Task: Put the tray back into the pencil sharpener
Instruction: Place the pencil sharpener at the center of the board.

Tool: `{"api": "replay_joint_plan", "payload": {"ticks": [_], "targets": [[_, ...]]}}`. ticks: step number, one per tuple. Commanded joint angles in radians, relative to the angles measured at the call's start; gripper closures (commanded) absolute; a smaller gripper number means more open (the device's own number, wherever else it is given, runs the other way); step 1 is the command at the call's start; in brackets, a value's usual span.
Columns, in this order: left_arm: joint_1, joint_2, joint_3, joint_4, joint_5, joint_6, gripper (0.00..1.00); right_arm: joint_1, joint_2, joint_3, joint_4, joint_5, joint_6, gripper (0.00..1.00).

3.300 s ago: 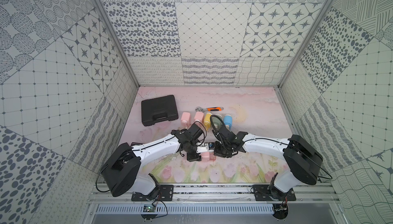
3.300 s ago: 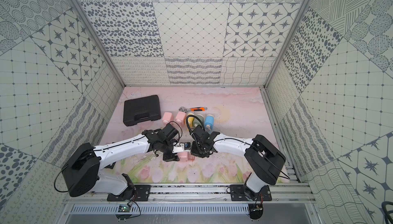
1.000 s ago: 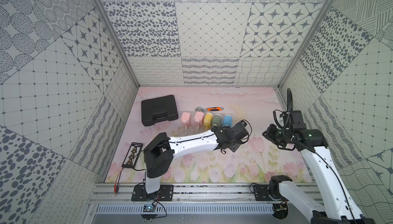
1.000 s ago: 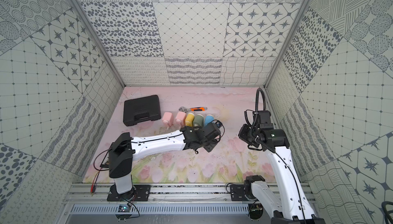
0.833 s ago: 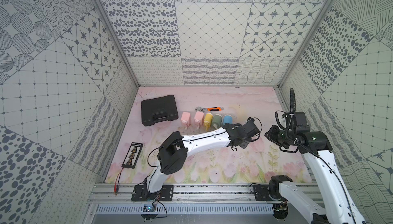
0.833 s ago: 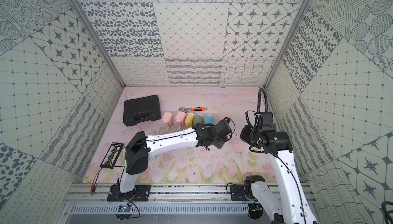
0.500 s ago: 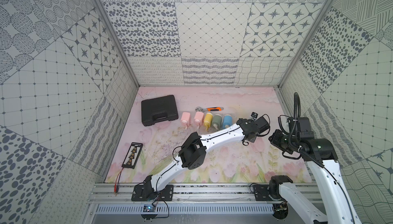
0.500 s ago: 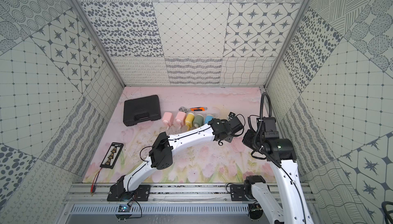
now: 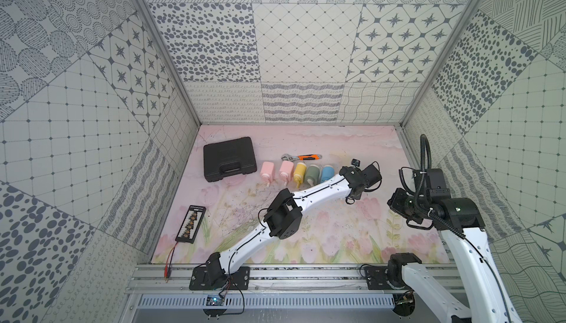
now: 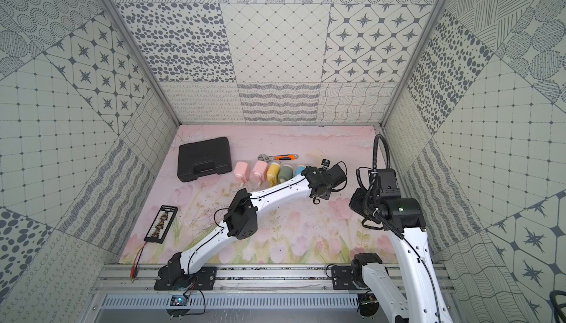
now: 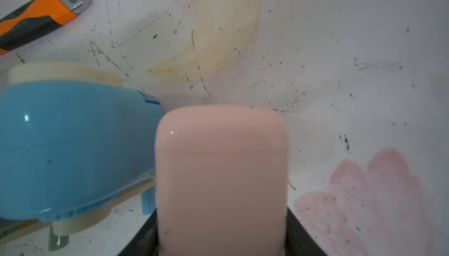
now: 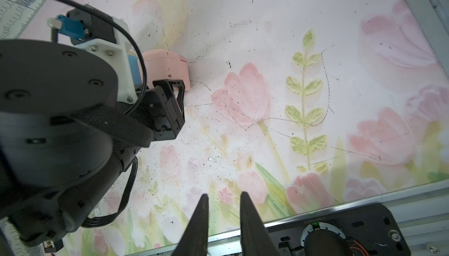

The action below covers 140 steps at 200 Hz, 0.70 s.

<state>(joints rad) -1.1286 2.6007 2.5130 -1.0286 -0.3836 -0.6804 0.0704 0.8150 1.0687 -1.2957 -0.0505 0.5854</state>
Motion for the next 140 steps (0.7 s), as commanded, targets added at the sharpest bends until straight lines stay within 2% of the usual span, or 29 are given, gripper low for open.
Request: {"api": "replay_joint_plan", "payload": {"ticks": [1, 41, 61, 83, 117, 130, 140], "targets": [[0.005, 0.021, 0.017, 0.01, -0.014, -0.01, 0.64, -0.004, -0.003, 0.021, -0.009, 0.02, -0.006, 0.75], [0.005, 0.026, 0.017, 0.035, 0.006, 0.009, 0.42, -0.004, -0.013, 0.023, -0.025, 0.041, -0.003, 0.75], [0.004, 0.017, 0.017, 0.048, 0.014, 0.03, 0.28, -0.005, -0.018, 0.032, -0.034, 0.055, -0.001, 0.74], [-0.006, -0.014, 0.018, 0.074, -0.001, 0.067, 0.02, -0.005, -0.028, 0.043, -0.048, 0.072, 0.002, 0.74], [-0.026, -0.111, -0.01, 0.069, -0.058, 0.088, 0.01, -0.005, -0.059, 0.064, -0.067, 0.105, 0.021, 0.72], [-0.051, -0.204, -0.104, 0.128, -0.102, 0.116, 0.02, -0.005, -0.079, 0.068, -0.058, 0.134, 0.031, 0.69], [-0.07, -0.31, -0.238, 0.229, -0.135, 0.143, 0.01, -0.005, -0.091, 0.066, -0.04, 0.162, 0.034, 0.65]]}}
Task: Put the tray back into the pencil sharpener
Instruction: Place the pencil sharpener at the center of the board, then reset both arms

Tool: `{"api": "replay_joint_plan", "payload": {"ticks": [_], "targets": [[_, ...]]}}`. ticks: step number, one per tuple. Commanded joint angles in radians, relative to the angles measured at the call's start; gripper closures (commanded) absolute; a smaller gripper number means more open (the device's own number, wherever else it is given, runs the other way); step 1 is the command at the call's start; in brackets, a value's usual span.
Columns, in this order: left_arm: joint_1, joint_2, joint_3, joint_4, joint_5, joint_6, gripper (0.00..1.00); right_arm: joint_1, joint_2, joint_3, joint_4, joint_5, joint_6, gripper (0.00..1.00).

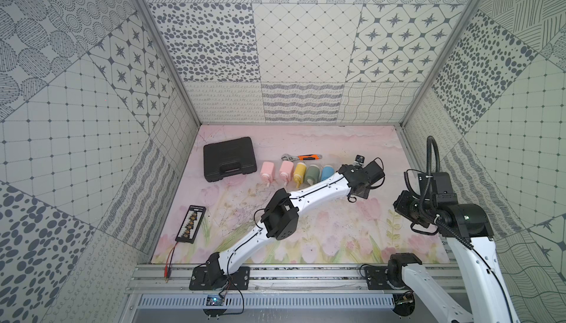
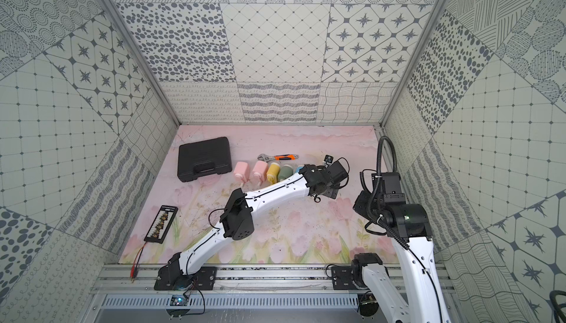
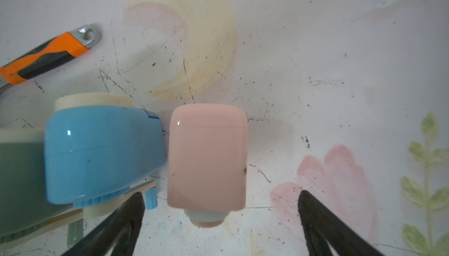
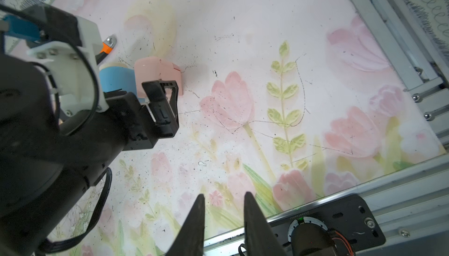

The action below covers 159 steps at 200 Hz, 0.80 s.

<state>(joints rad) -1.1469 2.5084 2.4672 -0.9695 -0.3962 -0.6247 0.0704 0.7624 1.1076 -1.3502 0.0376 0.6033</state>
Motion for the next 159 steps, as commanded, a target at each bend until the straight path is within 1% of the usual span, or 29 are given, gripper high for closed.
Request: {"api": "replay_joint_plan", "payload": {"ticks": [1, 12, 28, 38, 52, 60, 68, 74, 97, 115, 121, 126, 131, 144, 159], "targets": [[-0.055, -0.23, -0.206, 0.18, -0.126, 0.091, 0.01, -0.006, -0.039, 0.026, 0.016, 0.076, 0.018, 0.64], [-0.07, -0.355, -0.385, 0.314, -0.167, 0.118, 0.02, -0.005, -0.053, 0.011, 0.056, 0.107, 0.015, 0.63], [-0.071, -0.543, -0.629, 0.494, -0.21, 0.17, 0.02, -0.006, -0.069, -0.036, 0.139, 0.15, 0.002, 0.59], [-0.07, -0.66, -0.779, 0.621, -0.262, 0.256, 0.02, -0.006, -0.081, -0.087, 0.224, 0.162, -0.047, 0.58], [-0.06, -0.817, -0.988, 0.792, -0.335, 0.386, 0.04, -0.006, -0.101, -0.164, 0.332, 0.198, -0.094, 0.53], [-0.044, -0.903, -1.098, 0.843, -0.379, 0.411, 0.03, -0.006, -0.112, -0.21, 0.397, 0.216, -0.136, 0.49], [-0.016, -0.988, -1.19, 0.852, -0.42, 0.4, 0.02, -0.006, -0.121, -0.255, 0.459, 0.234, -0.164, 0.46], [0.01, -1.051, -1.253, 0.84, -0.435, 0.386, 0.03, -0.006, -0.125, -0.284, 0.5, 0.252, -0.183, 0.45], [0.16, -1.274, -1.464, 0.763, -0.411, 0.331, 0.05, -0.007, -0.128, -0.414, 0.71, 0.272, -0.291, 0.44], [0.303, -1.431, -1.598, 0.727, -0.354, 0.322, 0.06, -0.009, -0.114, -0.515, 0.849, 0.299, -0.356, 0.41], [0.352, -1.479, -1.637, 0.712, -0.341, 0.31, 0.05, -0.01, -0.107, -0.545, 0.889, 0.307, -0.37, 0.38], [0.392, -1.513, -1.668, 0.704, -0.332, 0.297, 0.05, -0.012, -0.1, -0.562, 0.926, 0.308, -0.386, 0.37], [0.433, -1.55, -1.701, 0.714, -0.317, 0.299, 0.05, -0.014, -0.095, -0.6, 0.966, 0.3, -0.408, 0.37], [0.534, -1.621, -1.803, 0.792, -0.232, 0.366, 0.06, -0.019, -0.077, -0.663, 1.086, 0.259, -0.46, 0.36], [0.653, -1.654, -1.89, 0.87, -0.16, 0.397, 0.05, -0.024, -0.045, -0.727, 1.234, 0.21, -0.488, 0.33]]}}
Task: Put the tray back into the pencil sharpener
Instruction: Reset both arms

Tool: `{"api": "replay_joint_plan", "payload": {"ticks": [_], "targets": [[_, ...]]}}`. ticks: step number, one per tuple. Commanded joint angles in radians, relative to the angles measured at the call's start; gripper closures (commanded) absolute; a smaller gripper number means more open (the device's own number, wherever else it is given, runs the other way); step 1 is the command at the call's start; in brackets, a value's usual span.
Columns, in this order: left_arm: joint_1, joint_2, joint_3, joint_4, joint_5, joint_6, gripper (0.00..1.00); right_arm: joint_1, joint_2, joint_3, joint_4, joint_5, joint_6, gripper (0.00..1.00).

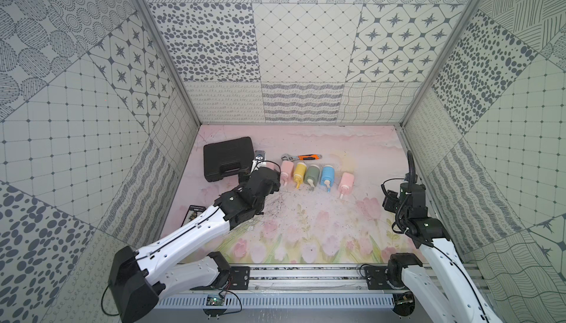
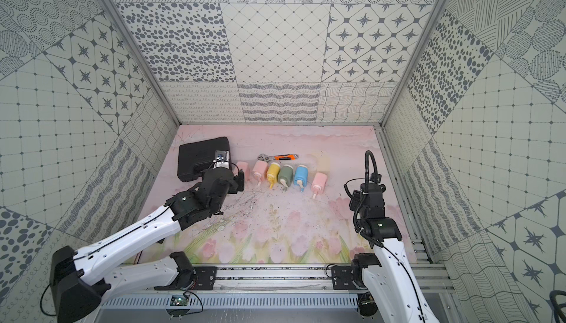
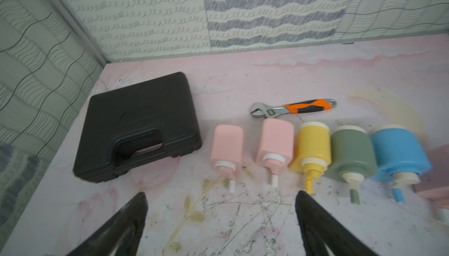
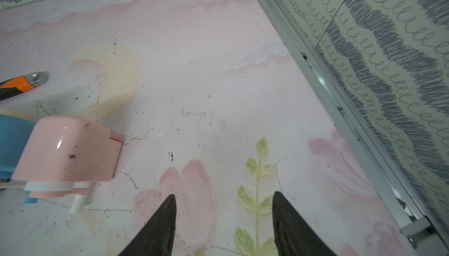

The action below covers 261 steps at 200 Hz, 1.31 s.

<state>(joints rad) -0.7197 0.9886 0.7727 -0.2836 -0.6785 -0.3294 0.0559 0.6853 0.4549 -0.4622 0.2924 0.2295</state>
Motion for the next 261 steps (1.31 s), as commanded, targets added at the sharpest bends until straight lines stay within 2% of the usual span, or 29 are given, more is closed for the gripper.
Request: {"api": "replay_joint_plan", "payload": {"ticks": [1, 16, 37, 61, 80, 98, 112, 124, 140, 148, 166, 174, 189, 201, 217, 231, 236, 245, 261], "targets": [[0.234, -0.134, -0.2, 0.189, 0.13, 0.105, 0.05, -0.011, 0.037, -0.077, 0.356, -0.046, -0.116, 0.33], [0.348, -0.118, -0.261, 0.269, 0.227, 0.143, 0.04, -0.027, 0.1, -0.116, 0.493, -0.098, -0.13, 0.31], [0.445, -0.047, -0.33, 0.432, 0.288, 0.203, 0.03, -0.051, 0.244, -0.136, 0.663, -0.192, -0.127, 0.3], [0.495, 0.064, -0.389, 0.65, 0.304, 0.287, 0.02, -0.057, 0.429, -0.128, 0.852, -0.259, -0.144, 0.29], [0.517, 0.167, -0.421, 0.825, 0.34, 0.32, 0.02, -0.057, 0.543, -0.068, 0.897, -0.324, -0.202, 0.29], [0.526, 0.29, -0.44, 1.002, 0.376, 0.343, 0.01, -0.059, 0.608, -0.068, 1.028, -0.321, -0.225, 0.28], [0.528, 0.378, -0.431, 1.053, 0.379, 0.381, 0.01, -0.074, 0.653, -0.068, 1.108, -0.317, -0.226, 0.28], [0.534, 0.386, -0.4, 1.001, 0.412, 0.413, 0.01, -0.107, 0.68, -0.03, 1.059, -0.405, -0.222, 0.31], [0.55, 0.426, -0.422, 1.118, 0.41, 0.457, 0.01, -0.124, 0.688, -0.027, 1.071, -0.476, -0.219, 0.32], [0.57, 0.442, -0.431, 1.15, 0.444, 0.464, 0.01, -0.13, 0.685, -0.04, 1.097, -0.496, -0.209, 0.32], [0.613, 0.499, -0.434, 1.207, 0.51, 0.435, 0.01, -0.133, 0.704, -0.091, 1.241, -0.51, -0.139, 0.3], [0.622, 0.533, -0.431, 1.234, 0.532, 0.433, 0.01, -0.127, 0.723, -0.09, 1.26, -0.537, -0.156, 0.32], [0.639, 0.574, -0.441, 1.283, 0.542, 0.408, 0.01, -0.122, 0.763, -0.084, 1.284, -0.512, -0.16, 0.31], [0.642, 0.609, -0.455, 1.358, 0.574, 0.437, 0.01, -0.122, 0.823, -0.095, 1.364, -0.515, -0.163, 0.3], [0.643, 0.589, -0.453, 1.311, 0.599, 0.433, 0.01, -0.11, 0.892, -0.094, 1.44, -0.508, -0.164, 0.27], [0.643, 0.596, -0.453, 1.326, 0.598, 0.44, 0.01, -0.096, 0.861, -0.063, 1.322, -0.488, -0.187, 0.21], [0.642, 0.59, -0.445, 1.299, 0.582, 0.428, 0.01, -0.079, 0.868, -0.054, 1.315, -0.45, -0.191, 0.17], [0.643, 0.6, -0.429, 1.286, 0.55, 0.419, 0.01, -0.058, 0.871, -0.047, 1.308, -0.395, -0.198, 0.01], [0.647, 0.596, -0.402, 1.232, 0.525, 0.398, 0.01, -0.056, 0.87, -0.044, 1.301, -0.389, -0.202, 0.0]]}}
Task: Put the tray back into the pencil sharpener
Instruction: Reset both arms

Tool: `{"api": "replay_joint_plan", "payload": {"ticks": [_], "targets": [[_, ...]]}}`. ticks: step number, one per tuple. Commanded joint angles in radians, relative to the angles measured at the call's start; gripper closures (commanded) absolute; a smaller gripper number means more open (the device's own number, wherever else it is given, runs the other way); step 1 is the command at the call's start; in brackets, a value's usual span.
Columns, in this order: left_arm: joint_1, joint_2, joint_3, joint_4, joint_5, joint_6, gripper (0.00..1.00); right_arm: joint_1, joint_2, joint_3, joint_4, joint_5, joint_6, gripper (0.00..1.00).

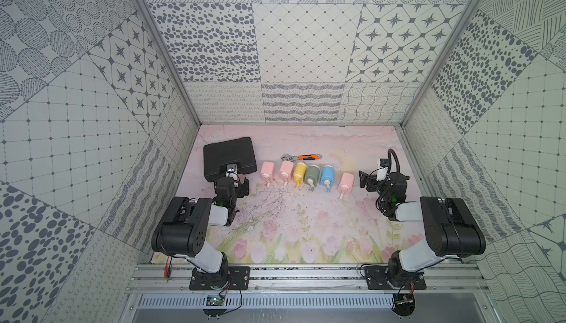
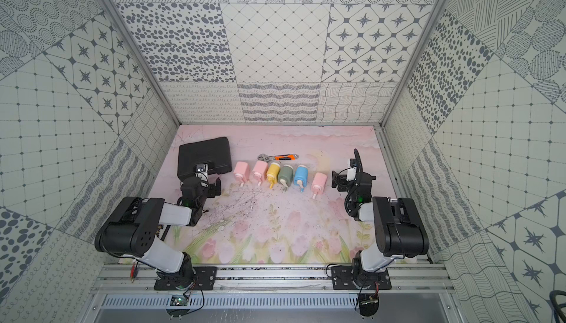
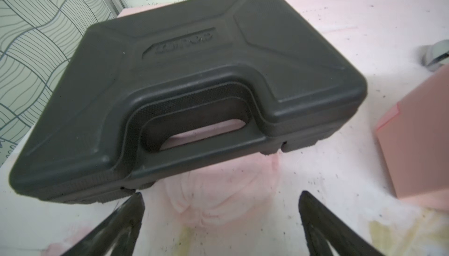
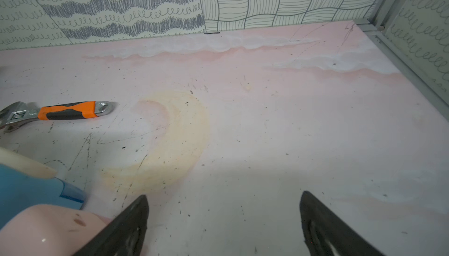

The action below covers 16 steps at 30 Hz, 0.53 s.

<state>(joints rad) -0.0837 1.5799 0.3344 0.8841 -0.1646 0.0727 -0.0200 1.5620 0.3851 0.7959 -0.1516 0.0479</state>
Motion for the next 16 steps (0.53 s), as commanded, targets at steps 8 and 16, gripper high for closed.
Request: {"api": "replay_joint_plan", "payload": {"ticks": [8, 16], "targets": [[0.012, 0.011, 0.045, 0.062, -0.053, -0.027, 0.01, 0.032, -0.009, 0.03, 0.03, 0.084, -0.026, 0.0], [0.013, 0.011, 0.043, 0.061, -0.056, -0.027, 0.01, 0.038, -0.008, 0.03, 0.031, 0.1, -0.028, 0.0]]}}
